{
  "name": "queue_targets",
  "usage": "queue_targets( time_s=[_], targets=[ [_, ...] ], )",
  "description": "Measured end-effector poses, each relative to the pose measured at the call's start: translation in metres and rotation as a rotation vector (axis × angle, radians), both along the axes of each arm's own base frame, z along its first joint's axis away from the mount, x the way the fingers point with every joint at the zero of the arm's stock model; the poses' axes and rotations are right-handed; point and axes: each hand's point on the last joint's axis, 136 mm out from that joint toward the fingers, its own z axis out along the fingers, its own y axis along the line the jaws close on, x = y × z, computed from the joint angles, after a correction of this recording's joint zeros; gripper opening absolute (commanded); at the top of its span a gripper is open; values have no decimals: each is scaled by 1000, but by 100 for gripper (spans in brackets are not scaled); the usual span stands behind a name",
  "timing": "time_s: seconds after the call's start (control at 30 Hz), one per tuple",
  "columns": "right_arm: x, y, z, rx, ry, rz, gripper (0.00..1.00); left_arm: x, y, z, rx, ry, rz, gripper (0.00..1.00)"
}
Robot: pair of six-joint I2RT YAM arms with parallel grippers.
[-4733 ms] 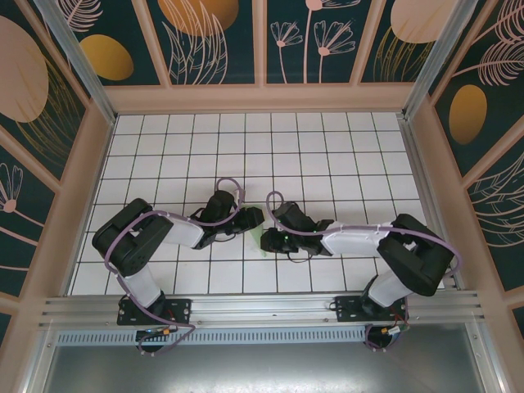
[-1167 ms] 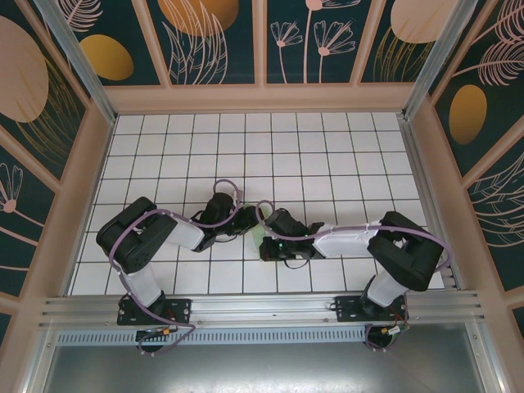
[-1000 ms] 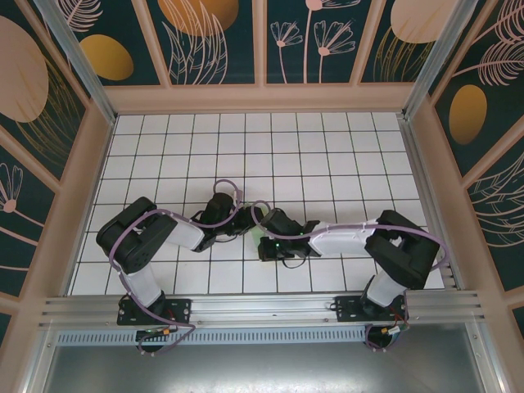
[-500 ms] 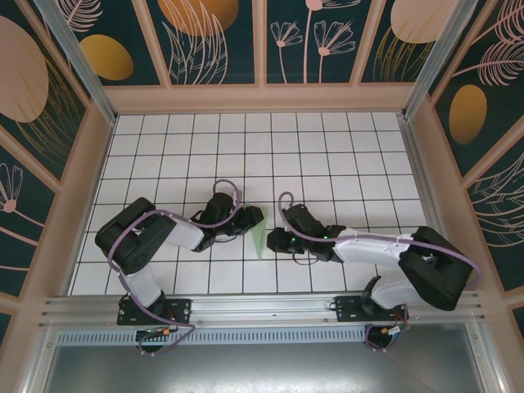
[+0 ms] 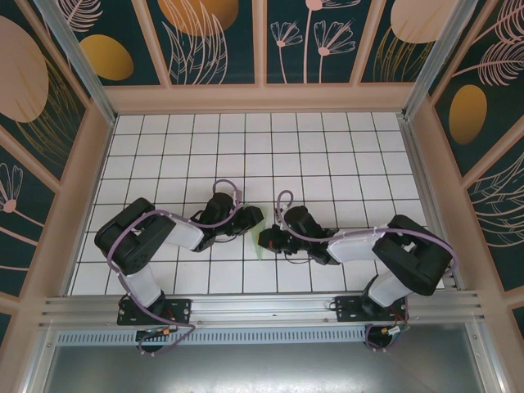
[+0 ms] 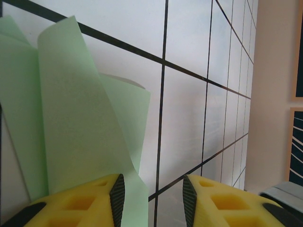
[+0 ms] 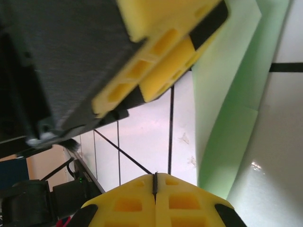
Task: Fold a paper plane with a square sheet of paper (pick it up from the middle)
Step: Fold the wing for the fifth time at the center of the table.
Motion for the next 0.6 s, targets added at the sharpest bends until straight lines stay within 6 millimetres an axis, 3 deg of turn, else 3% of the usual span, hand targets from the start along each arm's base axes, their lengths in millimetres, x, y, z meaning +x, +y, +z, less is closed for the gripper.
queue_targets(
  time_s=[0.6],
  targets=[
    [-22, 7, -25, -19, 90, 81, 6, 0, 0, 0, 0, 1, 0, 41]
  ],
)
